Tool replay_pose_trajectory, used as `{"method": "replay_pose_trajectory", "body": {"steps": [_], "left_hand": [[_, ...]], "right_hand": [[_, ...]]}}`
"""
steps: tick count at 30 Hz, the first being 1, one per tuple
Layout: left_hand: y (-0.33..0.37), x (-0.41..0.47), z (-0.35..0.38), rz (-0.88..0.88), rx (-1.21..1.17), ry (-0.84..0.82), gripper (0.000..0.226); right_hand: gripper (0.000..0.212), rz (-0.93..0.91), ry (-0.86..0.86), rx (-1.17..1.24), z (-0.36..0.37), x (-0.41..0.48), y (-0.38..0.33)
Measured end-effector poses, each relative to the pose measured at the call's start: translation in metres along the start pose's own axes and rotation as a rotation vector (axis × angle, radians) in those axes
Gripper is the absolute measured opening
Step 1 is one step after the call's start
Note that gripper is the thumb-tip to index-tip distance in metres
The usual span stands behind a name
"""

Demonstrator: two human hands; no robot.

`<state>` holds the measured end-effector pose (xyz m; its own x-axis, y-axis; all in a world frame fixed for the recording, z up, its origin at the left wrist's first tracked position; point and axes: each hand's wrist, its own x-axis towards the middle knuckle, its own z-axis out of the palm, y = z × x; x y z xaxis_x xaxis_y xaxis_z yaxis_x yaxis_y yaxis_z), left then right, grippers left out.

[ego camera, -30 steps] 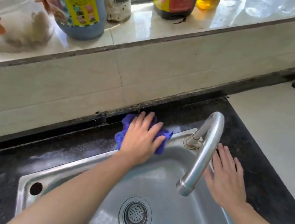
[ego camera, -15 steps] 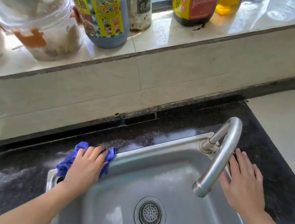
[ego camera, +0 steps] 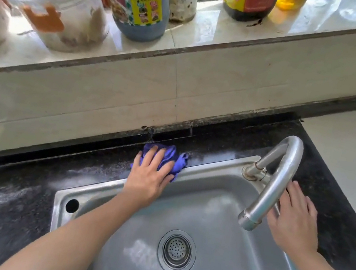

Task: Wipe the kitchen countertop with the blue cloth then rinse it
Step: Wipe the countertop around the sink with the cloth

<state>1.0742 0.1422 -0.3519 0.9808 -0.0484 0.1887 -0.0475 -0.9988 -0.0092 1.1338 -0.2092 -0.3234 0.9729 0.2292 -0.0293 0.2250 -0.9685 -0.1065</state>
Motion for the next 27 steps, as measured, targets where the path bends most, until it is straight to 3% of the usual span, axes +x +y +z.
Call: {"method": "replay_pose_trajectory", "body": {"steps": [4,11,17,21,24,27], "left_hand": [[-0.033,-0.04,-0.007,-0.008,0.128,0.124,0.026],[-0.078,-0.093,-0.017,-0.196,0.217,0.07,0.031],[-0.109,-0.132,-0.041,-0.264,0.234,0.016,0.032],[-0.117,-0.147,-0.052,-0.393,0.225,-0.041,0.023],[-0.125,-0.182,-0.061,-0.553,0.158,-0.091,0.038],[-0.111,-0.212,-0.069,-0.604,0.148,-0.086,0.051]], "right_hand": [[0.07,0.007,0.025,0.011,-0.002,-0.002,-0.004],[0.073,-0.02,-0.015,-0.126,0.003,-0.002,-0.003],[0.054,0.075,0.055,-0.122,0.004,-0.023,-0.036],[0.051,-0.188,0.052,0.035,0.019,-0.083,-0.114],[0.033,-0.42,-0.077,0.23,0.034,-0.149,-0.178],[0.025,-0.547,-0.131,0.325,0.05,-0.22,-0.208]]}}
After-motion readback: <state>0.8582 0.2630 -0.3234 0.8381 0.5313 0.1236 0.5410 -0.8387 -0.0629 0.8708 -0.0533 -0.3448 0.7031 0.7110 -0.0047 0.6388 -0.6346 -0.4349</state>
